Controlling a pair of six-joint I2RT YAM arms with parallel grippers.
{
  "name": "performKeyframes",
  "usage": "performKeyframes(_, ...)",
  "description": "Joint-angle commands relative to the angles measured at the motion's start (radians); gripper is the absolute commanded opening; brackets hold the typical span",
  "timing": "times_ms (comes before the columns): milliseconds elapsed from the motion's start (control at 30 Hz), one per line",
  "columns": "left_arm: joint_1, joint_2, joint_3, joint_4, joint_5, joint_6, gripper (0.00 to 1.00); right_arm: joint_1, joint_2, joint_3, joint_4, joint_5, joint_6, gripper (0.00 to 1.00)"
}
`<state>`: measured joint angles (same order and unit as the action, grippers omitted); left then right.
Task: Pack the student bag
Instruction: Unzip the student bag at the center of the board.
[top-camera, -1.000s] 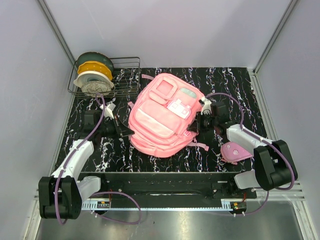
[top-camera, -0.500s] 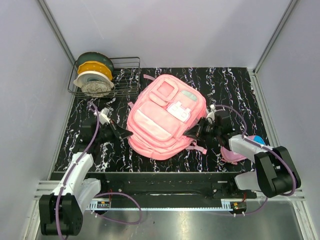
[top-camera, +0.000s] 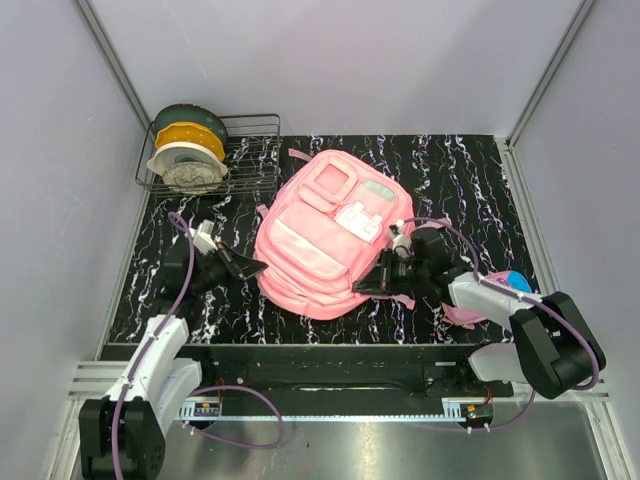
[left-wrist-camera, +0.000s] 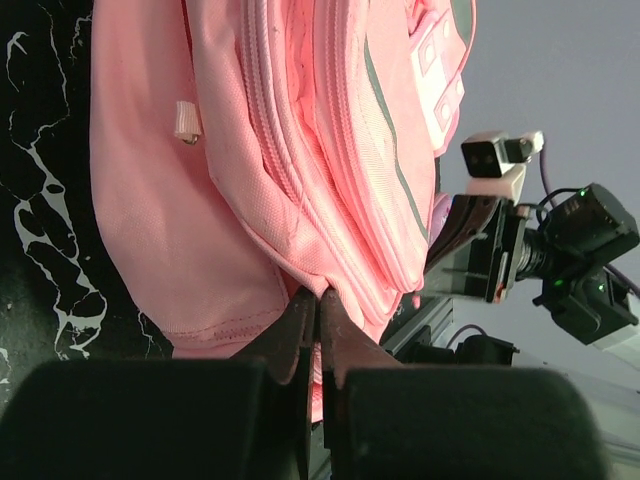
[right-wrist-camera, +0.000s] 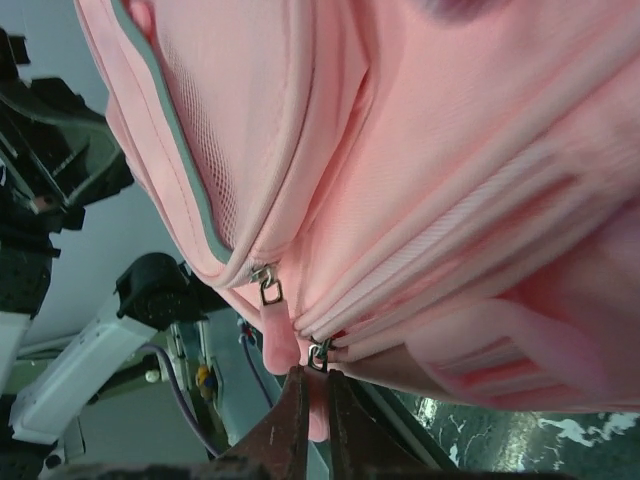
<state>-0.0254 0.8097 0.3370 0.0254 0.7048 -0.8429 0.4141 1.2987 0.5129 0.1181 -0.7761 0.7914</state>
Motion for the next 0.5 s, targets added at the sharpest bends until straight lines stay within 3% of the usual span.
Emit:
performKeyframes(0,-0.022,-0.058,-0.016,0.160,-0.053,-0.082,0.00,0.123,0.027,-0.045,0.106,-0.039,0.093,0.00)
performKeyframes(133,-0.034,-0.069,-0.032,0.166,-0.076,-0.094,0.00,0.187,0.040,-0.070,0.271,0.000,0.192,0.00)
performKeyframes(200,-0.051,-0.076,-0.041,0.177,-0.082,-0.108,0.00,0.231,0.027,-0.060,0.272,0.052,0.213,0.00)
performKeyframes(467,-0.148,-0.130,-0.059,0.173,-0.185,-0.136,0.00,0.379,0.018,-0.049,0.408,0.365,0.330,0.00)
